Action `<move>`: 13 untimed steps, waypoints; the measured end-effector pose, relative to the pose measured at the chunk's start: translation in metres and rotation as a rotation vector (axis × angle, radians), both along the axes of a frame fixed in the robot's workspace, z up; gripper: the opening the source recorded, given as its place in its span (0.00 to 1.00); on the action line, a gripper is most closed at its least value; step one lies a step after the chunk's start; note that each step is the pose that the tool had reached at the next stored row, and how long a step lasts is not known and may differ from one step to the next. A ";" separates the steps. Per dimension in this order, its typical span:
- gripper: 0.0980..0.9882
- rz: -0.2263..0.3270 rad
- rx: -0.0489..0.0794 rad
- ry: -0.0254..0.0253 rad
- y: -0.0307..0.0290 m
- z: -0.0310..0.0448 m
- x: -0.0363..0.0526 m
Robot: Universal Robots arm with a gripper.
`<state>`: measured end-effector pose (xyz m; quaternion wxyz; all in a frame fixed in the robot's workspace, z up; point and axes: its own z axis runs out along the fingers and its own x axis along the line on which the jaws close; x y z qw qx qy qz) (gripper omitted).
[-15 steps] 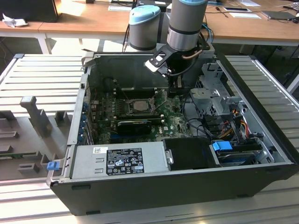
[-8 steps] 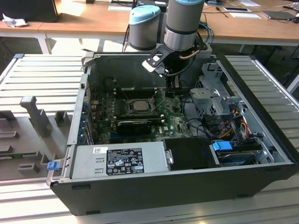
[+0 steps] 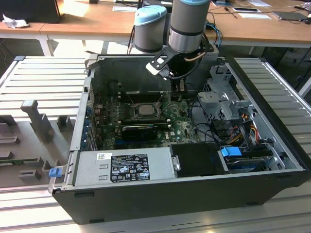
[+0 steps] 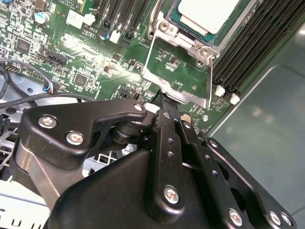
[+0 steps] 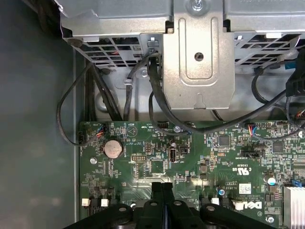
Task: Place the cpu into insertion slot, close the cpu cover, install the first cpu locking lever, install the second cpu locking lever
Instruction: 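Close the cpu cover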
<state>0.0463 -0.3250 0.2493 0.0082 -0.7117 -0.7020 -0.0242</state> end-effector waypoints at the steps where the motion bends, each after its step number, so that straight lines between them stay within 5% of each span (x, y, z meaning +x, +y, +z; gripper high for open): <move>1: 0.01 0.000 0.000 0.0000 0.0000 0.0000 -0.0003; 13: 0.01 0.000 0.000 -0.0001 0.0000 0.0000 -0.0037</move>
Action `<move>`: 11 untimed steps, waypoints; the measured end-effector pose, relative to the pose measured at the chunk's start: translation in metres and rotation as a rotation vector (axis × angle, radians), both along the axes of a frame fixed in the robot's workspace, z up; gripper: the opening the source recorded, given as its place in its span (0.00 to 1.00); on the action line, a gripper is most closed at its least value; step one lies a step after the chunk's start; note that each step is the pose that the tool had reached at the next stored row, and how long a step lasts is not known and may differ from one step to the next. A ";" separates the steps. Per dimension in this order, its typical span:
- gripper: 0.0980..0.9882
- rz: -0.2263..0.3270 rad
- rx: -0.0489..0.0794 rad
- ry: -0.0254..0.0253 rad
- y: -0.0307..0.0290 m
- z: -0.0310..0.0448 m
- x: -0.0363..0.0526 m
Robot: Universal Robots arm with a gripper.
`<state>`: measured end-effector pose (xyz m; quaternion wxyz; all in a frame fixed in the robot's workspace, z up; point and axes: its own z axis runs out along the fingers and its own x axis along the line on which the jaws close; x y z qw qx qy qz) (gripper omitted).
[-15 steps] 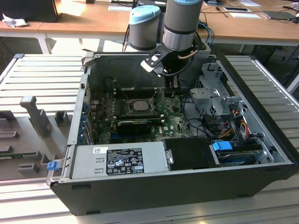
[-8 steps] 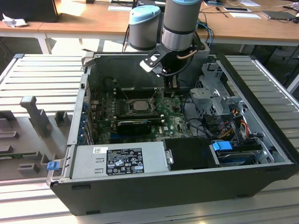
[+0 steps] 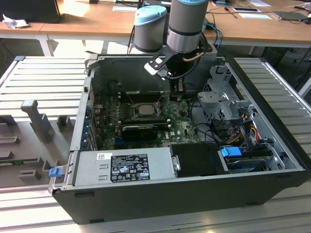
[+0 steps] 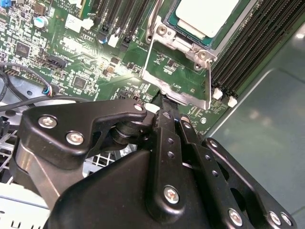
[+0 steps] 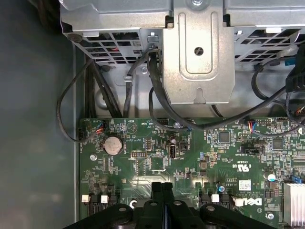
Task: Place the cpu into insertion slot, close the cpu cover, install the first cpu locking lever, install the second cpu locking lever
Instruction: 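Close the cpu cover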
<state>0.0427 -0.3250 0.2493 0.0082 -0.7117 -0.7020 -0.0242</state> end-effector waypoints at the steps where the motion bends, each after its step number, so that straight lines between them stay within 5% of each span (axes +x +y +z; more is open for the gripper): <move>1: 0.01 0.000 0.000 0.0001 0.0000 0.0000 -0.0004; 11: 0.01 0.000 0.000 0.0000 0.0000 0.0000 -0.0032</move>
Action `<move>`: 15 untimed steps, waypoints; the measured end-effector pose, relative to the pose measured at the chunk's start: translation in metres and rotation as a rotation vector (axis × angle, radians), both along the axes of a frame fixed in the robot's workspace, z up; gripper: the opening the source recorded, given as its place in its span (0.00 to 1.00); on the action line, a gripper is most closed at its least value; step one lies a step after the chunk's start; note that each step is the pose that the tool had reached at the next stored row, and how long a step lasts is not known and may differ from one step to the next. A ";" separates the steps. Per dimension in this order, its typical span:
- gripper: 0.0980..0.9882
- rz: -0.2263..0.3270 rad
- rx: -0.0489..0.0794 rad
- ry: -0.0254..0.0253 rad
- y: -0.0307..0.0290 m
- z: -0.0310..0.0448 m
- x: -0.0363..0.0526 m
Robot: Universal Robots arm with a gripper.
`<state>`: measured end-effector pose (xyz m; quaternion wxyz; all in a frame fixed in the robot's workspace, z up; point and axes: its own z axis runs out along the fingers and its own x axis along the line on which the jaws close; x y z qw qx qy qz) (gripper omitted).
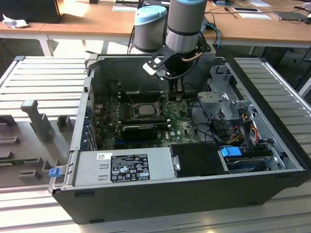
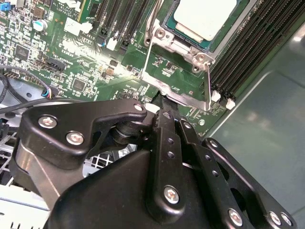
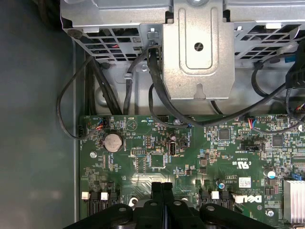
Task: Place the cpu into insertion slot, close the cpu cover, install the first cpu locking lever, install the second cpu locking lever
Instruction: 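Close the cpu cover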
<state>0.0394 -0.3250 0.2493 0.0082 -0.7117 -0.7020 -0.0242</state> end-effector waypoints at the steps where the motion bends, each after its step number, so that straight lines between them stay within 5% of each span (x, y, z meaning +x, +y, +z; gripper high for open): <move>1: 0.01 0.000 0.000 0.0000 0.0000 0.0000 -0.0003; 15: 0.01 0.000 0.000 0.0000 0.0000 0.0000 -0.0032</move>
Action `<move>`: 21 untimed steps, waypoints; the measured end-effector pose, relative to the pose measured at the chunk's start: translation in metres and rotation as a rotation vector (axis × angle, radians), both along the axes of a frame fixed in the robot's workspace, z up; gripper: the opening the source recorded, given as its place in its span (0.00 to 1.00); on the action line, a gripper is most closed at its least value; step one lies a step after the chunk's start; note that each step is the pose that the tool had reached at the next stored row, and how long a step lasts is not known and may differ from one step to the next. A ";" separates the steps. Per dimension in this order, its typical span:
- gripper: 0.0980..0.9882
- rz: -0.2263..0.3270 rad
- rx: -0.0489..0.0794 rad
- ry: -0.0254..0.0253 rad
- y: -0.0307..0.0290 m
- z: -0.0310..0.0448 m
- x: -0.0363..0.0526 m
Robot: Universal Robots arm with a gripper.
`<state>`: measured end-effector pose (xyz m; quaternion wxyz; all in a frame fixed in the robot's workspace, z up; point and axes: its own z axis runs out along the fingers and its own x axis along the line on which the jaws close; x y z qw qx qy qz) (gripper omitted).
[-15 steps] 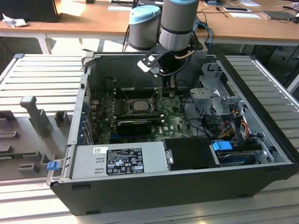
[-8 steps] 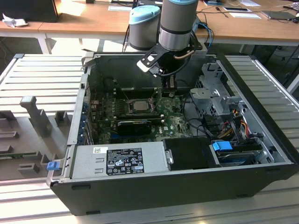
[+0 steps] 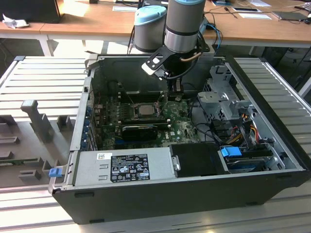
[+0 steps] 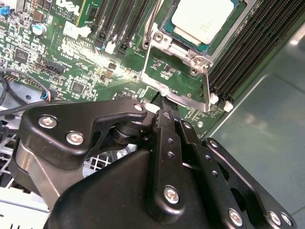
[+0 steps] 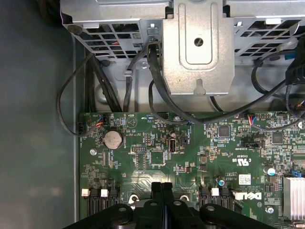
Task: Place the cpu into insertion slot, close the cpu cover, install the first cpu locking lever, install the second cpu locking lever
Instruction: 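Close the cpu cover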
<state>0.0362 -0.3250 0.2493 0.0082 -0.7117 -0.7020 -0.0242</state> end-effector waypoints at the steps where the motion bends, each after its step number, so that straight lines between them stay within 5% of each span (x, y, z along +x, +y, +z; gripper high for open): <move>1: 0.01 0.000 0.000 0.0000 0.0000 0.0000 -0.0002; 21: 0.01 0.000 0.000 0.0000 0.0000 0.0000 -0.0102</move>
